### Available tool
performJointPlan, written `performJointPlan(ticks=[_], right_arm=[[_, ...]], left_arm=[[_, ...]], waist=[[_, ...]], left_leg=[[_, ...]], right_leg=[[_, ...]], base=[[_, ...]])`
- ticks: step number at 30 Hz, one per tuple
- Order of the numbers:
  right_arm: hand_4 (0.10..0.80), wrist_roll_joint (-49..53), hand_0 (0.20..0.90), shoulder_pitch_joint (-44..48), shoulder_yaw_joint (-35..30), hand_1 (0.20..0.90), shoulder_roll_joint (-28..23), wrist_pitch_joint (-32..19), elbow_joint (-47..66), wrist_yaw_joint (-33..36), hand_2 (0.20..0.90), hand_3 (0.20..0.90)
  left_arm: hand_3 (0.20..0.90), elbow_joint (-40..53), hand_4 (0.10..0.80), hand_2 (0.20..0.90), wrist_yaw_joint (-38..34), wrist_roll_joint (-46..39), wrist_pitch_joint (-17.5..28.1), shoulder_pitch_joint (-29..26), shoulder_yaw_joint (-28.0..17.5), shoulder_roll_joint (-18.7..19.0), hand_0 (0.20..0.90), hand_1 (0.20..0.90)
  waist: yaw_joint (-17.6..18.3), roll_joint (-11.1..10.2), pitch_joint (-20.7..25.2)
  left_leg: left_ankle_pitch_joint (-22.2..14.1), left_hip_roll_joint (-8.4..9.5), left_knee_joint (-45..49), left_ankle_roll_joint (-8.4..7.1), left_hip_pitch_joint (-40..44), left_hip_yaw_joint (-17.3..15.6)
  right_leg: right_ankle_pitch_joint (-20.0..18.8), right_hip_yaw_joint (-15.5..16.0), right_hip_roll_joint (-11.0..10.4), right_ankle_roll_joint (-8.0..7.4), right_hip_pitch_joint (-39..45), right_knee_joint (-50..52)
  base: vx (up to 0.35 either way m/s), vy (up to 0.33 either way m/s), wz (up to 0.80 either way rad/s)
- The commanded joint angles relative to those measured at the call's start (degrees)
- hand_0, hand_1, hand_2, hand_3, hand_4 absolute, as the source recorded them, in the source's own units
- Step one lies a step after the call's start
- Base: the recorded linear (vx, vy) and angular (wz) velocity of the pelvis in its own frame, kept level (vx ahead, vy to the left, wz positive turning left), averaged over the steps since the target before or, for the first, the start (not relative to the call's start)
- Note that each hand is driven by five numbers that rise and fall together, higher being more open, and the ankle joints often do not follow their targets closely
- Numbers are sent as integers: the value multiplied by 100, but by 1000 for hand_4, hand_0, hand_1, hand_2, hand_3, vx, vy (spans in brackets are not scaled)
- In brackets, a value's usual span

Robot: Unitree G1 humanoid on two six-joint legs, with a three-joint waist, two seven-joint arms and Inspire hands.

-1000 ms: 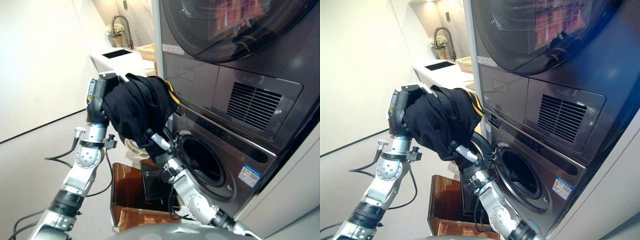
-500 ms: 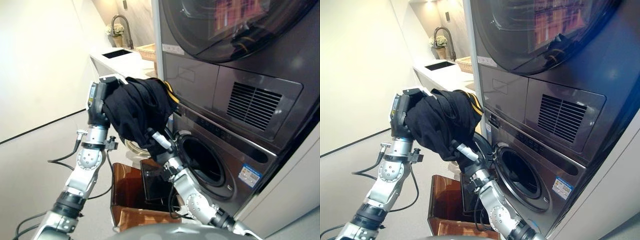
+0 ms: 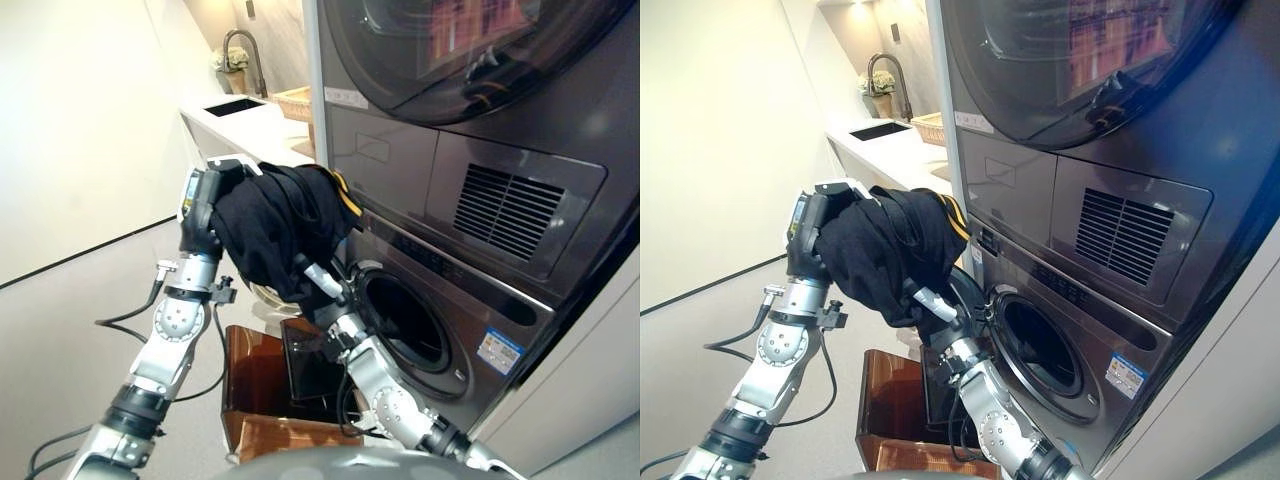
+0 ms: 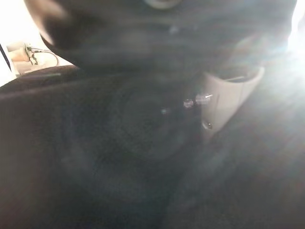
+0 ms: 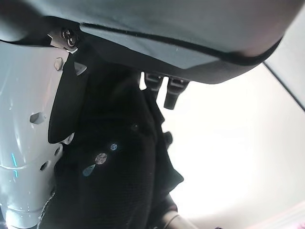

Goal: Pick up the clothes and place them into the washing machine

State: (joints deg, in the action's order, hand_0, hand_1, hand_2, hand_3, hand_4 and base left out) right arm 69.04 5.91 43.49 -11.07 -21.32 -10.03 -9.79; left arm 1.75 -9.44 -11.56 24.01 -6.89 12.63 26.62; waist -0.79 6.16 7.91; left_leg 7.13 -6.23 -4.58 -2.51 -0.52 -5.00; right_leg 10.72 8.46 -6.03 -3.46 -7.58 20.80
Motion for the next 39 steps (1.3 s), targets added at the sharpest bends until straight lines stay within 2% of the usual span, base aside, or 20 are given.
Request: performJointPlan(ticks=[1, 23, 25, 26, 27, 28, 39], right_arm=[[800, -70, 900, 1055, 37, 900, 620, -490, 736, -226, 900, 900], [800, -35, 900, 1092, 89, 900, 574, -425, 735, -237, 900, 900], [800, -21, 900, 1090, 88, 900, 566, -425, 741, -247, 900, 900], [800, -13, 900, 1084, 93, 900, 566, -424, 753, -255, 900, 900], [800, -12, 900, 1084, 93, 900, 567, -424, 752, -255, 900, 900], [800, -8, 900, 1091, 95, 900, 566, -424, 750, -256, 900, 900], [800, 44, 900, 1077, 89, 900, 557, -385, 707, -277, 900, 900]], left_arm=[[200, 23, 300, 200, 16, 83, 323, -540, 142, 592, 200, 200], [200, 7, 300, 200, 290, 63, 237, -559, 306, 829, 200, 200], [392, -12, 437, 392, 293, 63, 239, -575, 320, 852, 392, 392], [625, -9, 604, 625, 319, 36, 239, -575, 323, 873, 625, 625], [738, -9, 684, 738, 320, 36, 239, -575, 323, 873, 738, 738], [900, -13, 800, 900, 332, 32, 233, -585, 336, 883, 900, 900], [900, -41, 800, 900, 506, -83, 171, -683, 362, 1108, 900, 900]], waist=[[68, -431, 188], [65, -423, 200], [66, -426, 197], [68, -427, 195], [68, -427, 195], [69, -427, 195], [67, -418, 194]], left_leg=[[-407, 206, 38, -99, -48, -183], [-412, 206, 31, -103, -40, -191], [-413, 206, 30, -103, -41, -188], [-411, 201, 29, -104, -40, -192], [-411, 201, 29, -104, -40, -192], [-412, 202, 28, -104, -41, -190], [-418, 211, 24, -102, -45, -202]], right_leg=[[-1103, -30, -234, -348, 575, -2049], [-1106, -28, -235, -357, 580, -2064], [-1108, -26, -234, -359, 574, -2063], [-1113, -32, -233, -361, 570, -2065], [-1113, -32, -233, -361, 569, -2065], [-1114, -32, -232, -362, 570, -2069], [-1123, -41, -233, -367, 561, -2074]], base=[[0, 0, 0], [0, 0, 0], [0, 0, 0], [0, 0, 0], [0, 0, 0], [0, 0, 0], [0, 0, 0]])
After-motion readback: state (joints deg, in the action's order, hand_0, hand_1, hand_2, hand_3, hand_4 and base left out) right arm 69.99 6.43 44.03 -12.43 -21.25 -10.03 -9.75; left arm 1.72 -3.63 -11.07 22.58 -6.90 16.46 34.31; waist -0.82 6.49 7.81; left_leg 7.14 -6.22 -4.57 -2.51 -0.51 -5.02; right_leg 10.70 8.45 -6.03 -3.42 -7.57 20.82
